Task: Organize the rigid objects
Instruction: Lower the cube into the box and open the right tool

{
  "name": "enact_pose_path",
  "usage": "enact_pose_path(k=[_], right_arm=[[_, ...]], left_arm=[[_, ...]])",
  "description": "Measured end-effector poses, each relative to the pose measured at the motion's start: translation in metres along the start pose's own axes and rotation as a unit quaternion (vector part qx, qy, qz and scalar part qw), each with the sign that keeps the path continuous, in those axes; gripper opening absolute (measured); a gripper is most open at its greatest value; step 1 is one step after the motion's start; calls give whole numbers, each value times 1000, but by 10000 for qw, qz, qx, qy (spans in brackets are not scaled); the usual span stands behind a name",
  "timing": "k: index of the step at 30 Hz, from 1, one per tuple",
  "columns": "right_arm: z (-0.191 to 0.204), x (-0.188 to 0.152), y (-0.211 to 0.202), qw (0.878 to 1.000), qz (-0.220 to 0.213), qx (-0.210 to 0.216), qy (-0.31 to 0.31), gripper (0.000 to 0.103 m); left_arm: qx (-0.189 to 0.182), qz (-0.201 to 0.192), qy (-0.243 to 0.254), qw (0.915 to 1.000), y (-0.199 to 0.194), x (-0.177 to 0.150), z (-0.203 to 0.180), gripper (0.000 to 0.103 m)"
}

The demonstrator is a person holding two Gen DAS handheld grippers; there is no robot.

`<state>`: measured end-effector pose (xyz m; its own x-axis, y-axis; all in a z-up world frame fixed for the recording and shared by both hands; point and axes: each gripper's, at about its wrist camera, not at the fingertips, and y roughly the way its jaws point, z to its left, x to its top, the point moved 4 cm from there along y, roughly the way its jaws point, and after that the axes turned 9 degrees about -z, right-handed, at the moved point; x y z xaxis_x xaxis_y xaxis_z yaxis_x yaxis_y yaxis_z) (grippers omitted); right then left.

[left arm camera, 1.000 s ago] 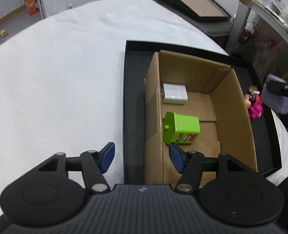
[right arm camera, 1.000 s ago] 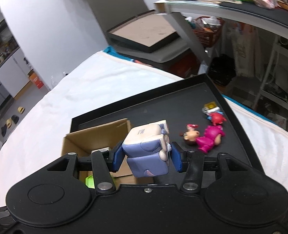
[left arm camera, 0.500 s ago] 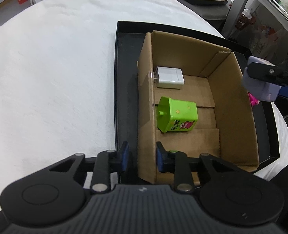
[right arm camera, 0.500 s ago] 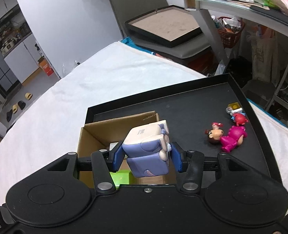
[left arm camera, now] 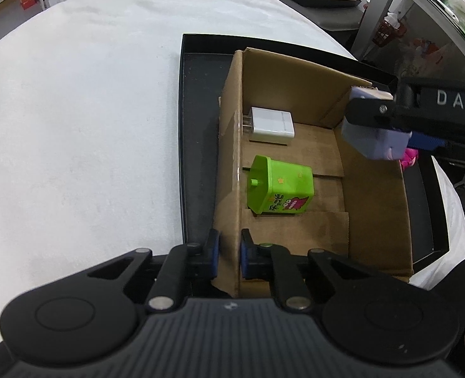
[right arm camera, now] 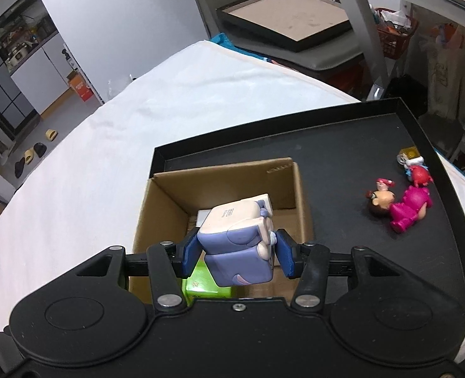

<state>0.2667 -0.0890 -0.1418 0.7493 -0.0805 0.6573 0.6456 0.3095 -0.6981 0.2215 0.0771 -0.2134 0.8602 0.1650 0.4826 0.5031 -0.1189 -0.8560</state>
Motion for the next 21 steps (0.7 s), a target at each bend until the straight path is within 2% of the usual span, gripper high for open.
enact_pose_path(k=[5,8,21], right_arm=[[7,2,3,9999,-8,127,-64,52],[3,5,0,9998,-66,173,-40,58],[-36,1,-10,9995,-82,16,303,65]], left_arm=[[25,25,2,10000,0,-1,0,12],[79,-13,27,10000,0,0,-1,12],[136,-15,2,9999,-3,0,-4,12]])
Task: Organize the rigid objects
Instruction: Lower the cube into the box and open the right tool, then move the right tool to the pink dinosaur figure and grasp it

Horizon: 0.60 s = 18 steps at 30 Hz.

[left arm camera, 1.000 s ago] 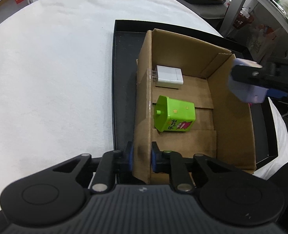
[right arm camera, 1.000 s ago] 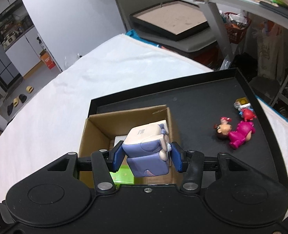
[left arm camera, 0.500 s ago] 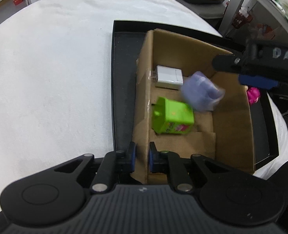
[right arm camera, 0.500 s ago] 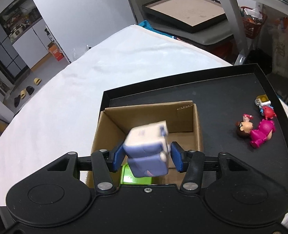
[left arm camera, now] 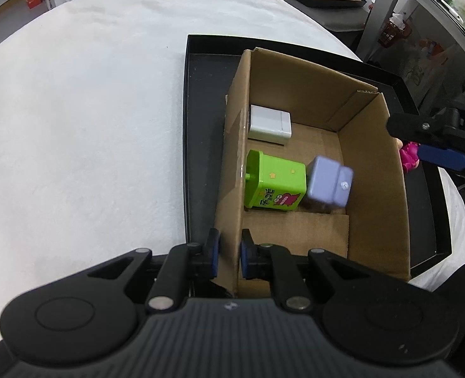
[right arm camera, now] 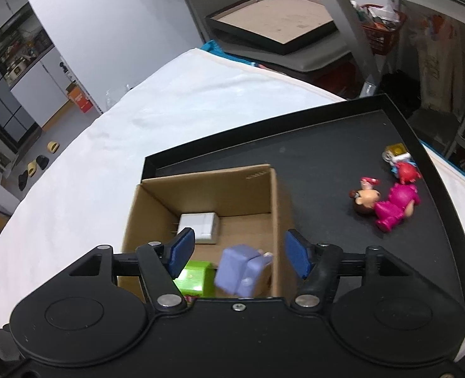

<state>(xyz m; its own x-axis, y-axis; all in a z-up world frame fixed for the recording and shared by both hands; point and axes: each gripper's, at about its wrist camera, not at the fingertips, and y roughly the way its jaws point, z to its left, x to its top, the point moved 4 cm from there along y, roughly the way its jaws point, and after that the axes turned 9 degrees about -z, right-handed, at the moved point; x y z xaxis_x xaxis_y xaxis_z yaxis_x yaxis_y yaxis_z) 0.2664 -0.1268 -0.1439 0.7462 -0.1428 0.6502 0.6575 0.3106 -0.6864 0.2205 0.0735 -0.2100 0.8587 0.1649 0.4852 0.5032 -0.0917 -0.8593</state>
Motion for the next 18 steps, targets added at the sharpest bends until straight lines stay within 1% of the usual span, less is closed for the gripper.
enact_pose_path(k=[5,8,10,12,14,16,17,18], right_arm=[[-16,1,-6,9999,-68,-37,102,68],[-28,1,-9,9998,-96,-50,194,69],[-36,1,-10,9996,-121,-59,256,69],[-45,1,-12,9993,-155,-68,329,69],[-56,1,-12,9990,-179,-124,392,69],[-69,0,-12,9985,-186,-183,482,70],[-75,-1,-12,9982,-173,-214,534,70],[-82,-2,-11,9979,-163,-246,580,70]], left_arm=[[126,-60,16,9999,-3,0,-2,13],[178,-140,45,9997,-6,1,-4,13],[254,-192,88,9995,-9,2,-6,16],[316,-257,135,9991,-12,2,-8,17],[474,-313,271,9980,-14,2,-13,20],[536,-323,357,9974,-16,3,-17,28],[555,-331,360,9973,-16,4,-18,31],[587,-360,353,9970,-18,6,-19,37]])
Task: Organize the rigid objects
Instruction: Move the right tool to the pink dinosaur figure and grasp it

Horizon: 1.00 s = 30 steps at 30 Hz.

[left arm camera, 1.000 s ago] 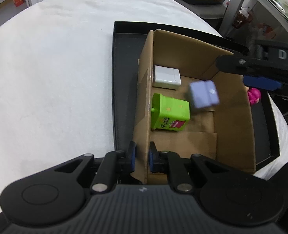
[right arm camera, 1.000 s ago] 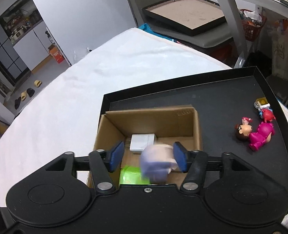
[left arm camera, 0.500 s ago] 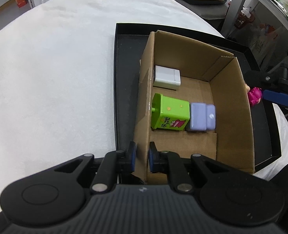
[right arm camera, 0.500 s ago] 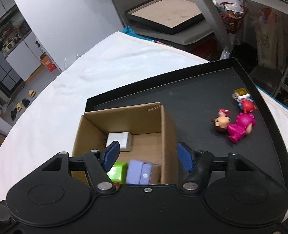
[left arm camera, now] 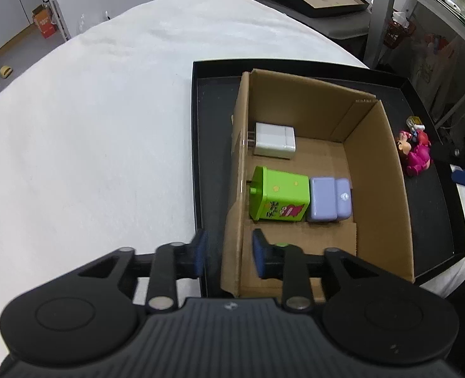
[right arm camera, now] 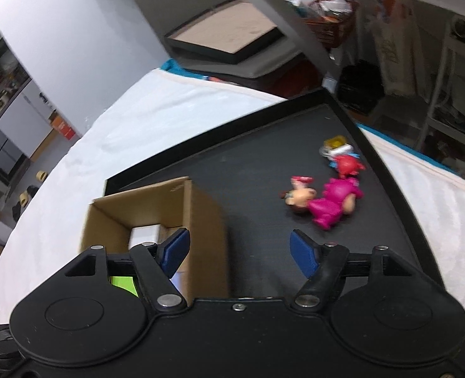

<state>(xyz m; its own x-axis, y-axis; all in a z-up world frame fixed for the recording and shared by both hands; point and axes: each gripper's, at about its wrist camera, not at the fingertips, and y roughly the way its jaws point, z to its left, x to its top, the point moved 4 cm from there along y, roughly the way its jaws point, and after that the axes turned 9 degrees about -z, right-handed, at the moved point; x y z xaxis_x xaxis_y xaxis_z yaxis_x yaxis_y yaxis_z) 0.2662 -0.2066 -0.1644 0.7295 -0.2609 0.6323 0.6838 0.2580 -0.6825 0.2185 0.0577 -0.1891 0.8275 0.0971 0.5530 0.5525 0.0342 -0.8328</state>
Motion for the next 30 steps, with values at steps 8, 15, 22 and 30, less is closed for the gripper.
enact_pose_path(k=[8,15,22,30], right_arm=[[-43,0,8,9992,-5,-225,342,73],[-68,0,23,9977,39,-315,599,74],[-91,1,45,9943,74,-342,1011,73],[-110,6,73,9902,215,-410,1315,65]], left_arm=[[288,-171,160,9993,-4,10,-10,59],[437,-92,146,9989,1,17,-19,64],[653,-54,345,9973,7,25,-28,65],[939,-90,432,9946,7,33,-31,65]])
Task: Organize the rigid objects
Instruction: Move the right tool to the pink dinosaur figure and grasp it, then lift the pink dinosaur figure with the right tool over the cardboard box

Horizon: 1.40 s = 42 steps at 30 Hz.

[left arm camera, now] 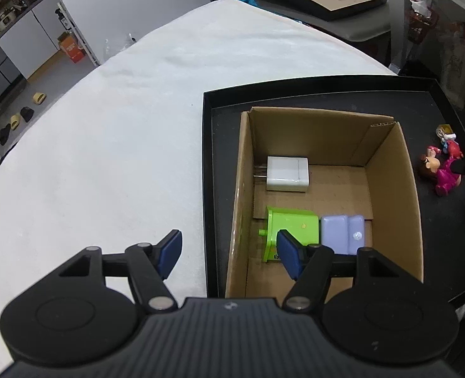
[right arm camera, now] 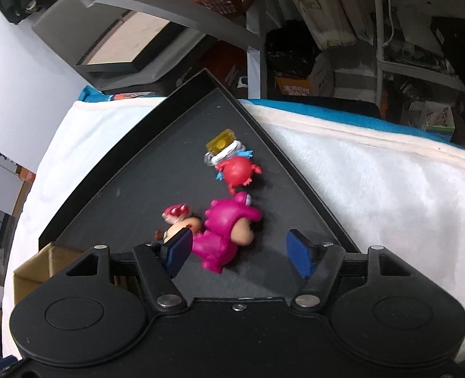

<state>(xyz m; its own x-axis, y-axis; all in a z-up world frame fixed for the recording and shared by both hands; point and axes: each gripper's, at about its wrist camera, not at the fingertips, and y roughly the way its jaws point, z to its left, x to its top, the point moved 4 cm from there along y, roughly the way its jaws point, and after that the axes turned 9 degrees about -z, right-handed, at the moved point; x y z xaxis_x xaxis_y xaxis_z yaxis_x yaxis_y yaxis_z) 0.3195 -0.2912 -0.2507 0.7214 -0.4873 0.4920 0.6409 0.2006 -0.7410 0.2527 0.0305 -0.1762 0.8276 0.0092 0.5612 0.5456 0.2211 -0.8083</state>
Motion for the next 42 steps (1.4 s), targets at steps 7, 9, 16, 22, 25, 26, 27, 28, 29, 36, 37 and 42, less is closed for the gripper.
enact_pose_path(k=[7,9,16,22,25,26,27,28,29,36,37,42], right_arm=[[3,0,18,9999,71,6,-73,65],[8,0,21,9994,82,-32,-328,65],[12,-3,17,9973,329,-3,-653,43],[5,-7,3,9978,342,-59,-558,39],[5,-5,-7,9980,257,-61,-572,39],[5,-4,-11,9980,227,-55,-587,39],[5,-3,-14,9981,202,-50,-587,39],[6,-2,-17,9981,174,-44,-584,39],[7,-1,-21,9981,138,-39,-596,39],[15,3,-41,9974,-63,-5,-721,39],[17,3,-44,9971,-90,-2,-753,39],[27,3,-58,9959,-193,33,-882,39]], left_arm=[[131,34,54,9999,2,3,-2,65],[161,61,30,9998,3,3,-2,65],[177,66,8,9998,2,0,-3,65],[139,13,-55,9999,0,-3,3,65],[111,-29,-96,9999,-2,-4,6,65],[92,-44,-110,9999,-3,-5,7,65],[75,-62,-122,9999,-4,-5,8,65],[60,-75,-128,9999,-4,-6,9,65],[45,-83,-134,9999,-5,-6,9,65],[-109,-141,-215,9996,-6,-10,17,65],[-143,-150,-221,9995,-6,-11,17,65],[-265,-203,-202,9992,-5,-13,19,65]])
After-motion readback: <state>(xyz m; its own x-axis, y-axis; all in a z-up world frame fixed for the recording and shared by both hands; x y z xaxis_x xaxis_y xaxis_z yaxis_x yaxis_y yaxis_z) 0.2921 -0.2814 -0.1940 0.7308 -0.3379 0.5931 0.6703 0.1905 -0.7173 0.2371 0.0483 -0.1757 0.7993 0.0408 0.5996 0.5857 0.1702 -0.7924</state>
